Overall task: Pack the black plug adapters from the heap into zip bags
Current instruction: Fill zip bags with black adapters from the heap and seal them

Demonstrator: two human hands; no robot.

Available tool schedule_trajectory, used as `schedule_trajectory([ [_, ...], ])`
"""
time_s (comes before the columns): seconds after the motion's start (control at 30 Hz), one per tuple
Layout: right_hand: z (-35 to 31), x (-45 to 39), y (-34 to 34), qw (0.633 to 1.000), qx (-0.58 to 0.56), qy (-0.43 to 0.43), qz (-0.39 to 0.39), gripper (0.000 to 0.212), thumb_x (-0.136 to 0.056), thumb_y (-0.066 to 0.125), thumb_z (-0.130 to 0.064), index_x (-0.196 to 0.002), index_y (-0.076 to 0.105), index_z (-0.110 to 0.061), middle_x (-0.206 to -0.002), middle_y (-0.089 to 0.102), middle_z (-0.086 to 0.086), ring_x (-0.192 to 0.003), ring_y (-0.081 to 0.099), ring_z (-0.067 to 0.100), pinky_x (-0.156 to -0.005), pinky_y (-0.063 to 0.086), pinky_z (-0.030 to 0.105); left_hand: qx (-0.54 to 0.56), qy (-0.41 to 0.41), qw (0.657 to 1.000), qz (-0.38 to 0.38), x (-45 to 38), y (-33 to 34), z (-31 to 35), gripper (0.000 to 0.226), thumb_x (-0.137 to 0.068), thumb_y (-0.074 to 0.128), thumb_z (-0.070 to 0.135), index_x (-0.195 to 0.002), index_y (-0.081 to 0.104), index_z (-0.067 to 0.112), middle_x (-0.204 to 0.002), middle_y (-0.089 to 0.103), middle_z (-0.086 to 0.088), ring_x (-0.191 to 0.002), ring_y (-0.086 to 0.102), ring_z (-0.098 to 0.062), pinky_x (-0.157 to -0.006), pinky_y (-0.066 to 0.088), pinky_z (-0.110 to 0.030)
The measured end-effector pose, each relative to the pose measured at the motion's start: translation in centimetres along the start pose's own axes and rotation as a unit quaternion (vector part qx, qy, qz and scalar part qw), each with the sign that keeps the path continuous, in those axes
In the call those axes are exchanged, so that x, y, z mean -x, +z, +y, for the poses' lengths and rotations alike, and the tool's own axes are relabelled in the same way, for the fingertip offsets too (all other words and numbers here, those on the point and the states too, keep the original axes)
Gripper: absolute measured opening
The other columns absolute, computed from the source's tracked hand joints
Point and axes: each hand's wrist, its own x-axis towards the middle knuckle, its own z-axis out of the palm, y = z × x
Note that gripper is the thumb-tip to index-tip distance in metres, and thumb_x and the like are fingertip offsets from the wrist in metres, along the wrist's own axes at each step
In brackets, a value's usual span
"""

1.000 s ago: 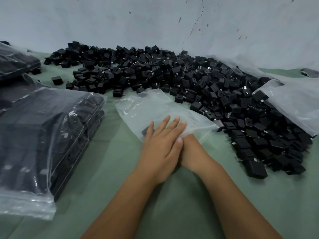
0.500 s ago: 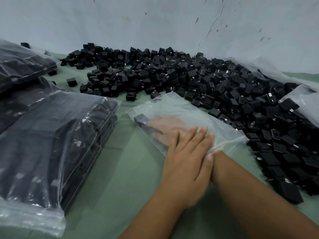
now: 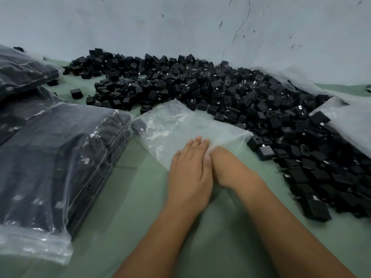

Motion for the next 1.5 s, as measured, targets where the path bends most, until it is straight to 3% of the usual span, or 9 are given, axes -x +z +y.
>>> schedule_trajectory([
  [0.2, 4.9, 3.4, 0.3, 0.905, 0.034, 0.007, 0.424, 0.021, -0.071, 0.043, -0.002, -0.078, 0.062, -0.005, -0.078, 0.059, 0.008, -0.072, 0.053, 0.027, -0.065, 0.040, 0.034, 0.068, -0.082, 0.994, -0.008, -0.1, 0.3, -1.4, 0.043, -0.104, 0.031, 0.035, -0.140, 0.053, 0.027, -0.139, 0.057, 0.007, -0.127, 0.048, -0.011, -0.106, 0.036, -0.029],
  [0.3, 7.3, 3.3, 0.3, 0.908, 0.124, 0.200, 0.346, 0.040, -0.084, 0.049, -0.007, -0.123, 0.055, -0.010, -0.122, 0.054, 0.012, -0.112, 0.046, 0.032, -0.095, 0.033, 0.042, 0.050, -0.061, 0.997, 0.009, -0.2, 0.5, -1.3, 0.035, -0.104, 0.035, 0.029, -0.114, 0.067, 0.017, -0.112, 0.068, -0.001, -0.097, 0.051, -0.006, -0.079, 0.035, -0.023],
  [0.4, 7.9, 3.4, 0.8, 0.901, 0.181, 0.266, 0.290, 0.040, -0.087, 0.051, -0.018, -0.127, 0.049, -0.014, -0.120, 0.054, 0.009, -0.114, 0.039, 0.029, -0.097, 0.026, 0.039, 0.038, -0.048, 0.998, 0.003, -0.3, 0.6, -1.4, 0.036, -0.102, 0.038, 0.031, -0.106, 0.067, 0.011, -0.108, 0.068, -0.003, -0.094, 0.050, -0.006, -0.077, 0.034, -0.024],
  [0.53, 7.3, 3.3, 0.6, 0.891, 0.155, 0.222, 0.364, 0.036, -0.075, 0.061, -0.015, -0.110, 0.054, -0.015, -0.106, 0.050, 0.005, -0.099, 0.043, 0.026, -0.086, 0.032, 0.035, 0.053, -0.072, 0.996, -0.023, -0.4, 0.4, -2.0, 0.038, -0.098, 0.049, 0.035, -0.133, 0.060, 0.028, -0.139, 0.056, 0.013, -0.129, 0.047, -0.006, -0.105, 0.033, -0.023],
  [0.73, 4.6, 3.7, 0.7, 0.866, -0.169, -0.013, 0.470, 0.054, -0.069, 0.063, -0.003, -0.119, 0.049, -0.018, -0.112, 0.034, -0.006, -0.097, 0.043, -0.012, -0.083, 0.034, 0.001, 0.063, -0.050, 0.997, -0.017, -0.5, 0.1, -1.4, 0.049, -0.089, 0.040, 0.042, -0.128, 0.064, 0.027, -0.131, 0.061, 0.014, -0.123, 0.051, -0.005, -0.106, 0.039, -0.026],
  [0.87, 3.1, 3.3, 1.8, 0.894, -0.244, -0.027, 0.375, 0.044, -0.071, 0.078, -0.020, -0.111, 0.059, -0.022, -0.106, 0.044, -0.009, -0.096, 0.053, 0.000, -0.085, 0.049, 0.020, 0.138, -0.095, 0.985, 0.033, -0.4, 0.0, -1.4, 0.034, -0.098, 0.041, 0.034, -0.113, 0.070, 0.027, -0.090, 0.060, 0.040, -0.089, 0.049, 0.022, -0.077, 0.032, 0.003],
  [1.17, 2.4, 2.8, 2.6, 0.946, -0.001, 0.095, 0.311, 0.048, -0.070, 0.056, -0.071, -0.068, 0.051, -0.023, -0.067, 0.055, -0.008, -0.069, 0.052, 0.016, -0.055, 0.040, 0.031, 0.193, -0.127, 0.972, 0.033, -0.5, 0.2, -1.5, 0.034, -0.100, 0.043, 0.027, -0.123, 0.066, 0.034, -0.109, 0.060, 0.029, -0.105, 0.048, 0.012, -0.080, 0.030, 0.000],
  [1.3, 3.1, 2.8, 2.5, 0.960, 0.051, 0.134, 0.241, 0.059, -0.090, 0.032, -0.063, -0.054, 0.038, -0.018, -0.052, 0.043, -0.003, -0.058, 0.049, 0.022, -0.046, 0.024, 0.029, 0.177, -0.068, 0.982, 0.020, -0.1, -0.4, -0.6, 0.051, -0.093, 0.045, 0.024, -0.080, 0.060, 0.071, -0.084, 0.061, 0.046, -0.084, 0.054, 0.024, -0.070, 0.036, 0.004],
  [1.5, 4.4, 3.8, 1.1, 0.938, -0.199, 0.031, 0.282, 0.022, -0.083, 0.051, -0.022, -0.062, 0.052, -0.016, -0.067, 0.056, -0.001, -0.064, 0.048, 0.011, -0.055, 0.038, 0.030, 0.162, -0.059, 0.984, 0.034, -0.1, 0.1, -1.1, 0.040, -0.092, 0.044, 0.025, -0.083, 0.064, 0.059, -0.075, 0.053, 0.053, -0.080, 0.048, 0.031, -0.070, 0.032, 0.007],
])
